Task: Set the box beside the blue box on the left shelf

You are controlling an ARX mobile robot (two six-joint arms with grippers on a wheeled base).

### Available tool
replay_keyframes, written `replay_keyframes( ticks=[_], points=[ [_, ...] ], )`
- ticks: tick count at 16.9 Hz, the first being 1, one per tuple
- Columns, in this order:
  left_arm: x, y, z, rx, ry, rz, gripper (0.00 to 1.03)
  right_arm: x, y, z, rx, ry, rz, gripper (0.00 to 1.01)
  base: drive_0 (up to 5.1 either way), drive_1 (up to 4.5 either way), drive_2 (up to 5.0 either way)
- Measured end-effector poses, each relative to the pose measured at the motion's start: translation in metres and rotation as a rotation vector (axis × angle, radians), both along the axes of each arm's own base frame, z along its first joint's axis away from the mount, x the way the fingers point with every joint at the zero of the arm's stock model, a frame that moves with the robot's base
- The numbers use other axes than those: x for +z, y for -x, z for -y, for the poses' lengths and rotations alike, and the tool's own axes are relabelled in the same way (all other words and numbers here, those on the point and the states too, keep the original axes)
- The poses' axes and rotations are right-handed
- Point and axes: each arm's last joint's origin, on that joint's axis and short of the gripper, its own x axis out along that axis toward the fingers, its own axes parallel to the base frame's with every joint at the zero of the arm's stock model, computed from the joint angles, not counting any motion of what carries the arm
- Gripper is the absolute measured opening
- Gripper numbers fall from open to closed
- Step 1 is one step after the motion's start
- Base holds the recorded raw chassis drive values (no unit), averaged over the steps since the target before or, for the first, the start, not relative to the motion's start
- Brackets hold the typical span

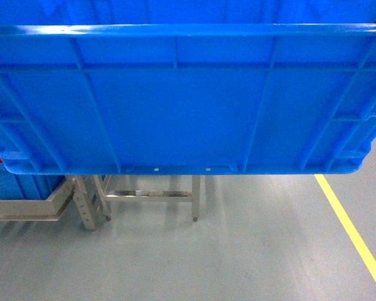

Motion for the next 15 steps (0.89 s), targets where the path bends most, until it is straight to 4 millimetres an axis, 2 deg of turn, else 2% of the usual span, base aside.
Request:
replay_keyframes(
  ticks=[15],
  points=[
    [0.0008, -0.0001, 0.0000, 0.000, 0.000, 0.007, 0.06, 0.0010, 0.0003, 0.0001, 0.000, -0.001, 0.006, 0.07, -4.9, 1.63, 3.2]
  ],
)
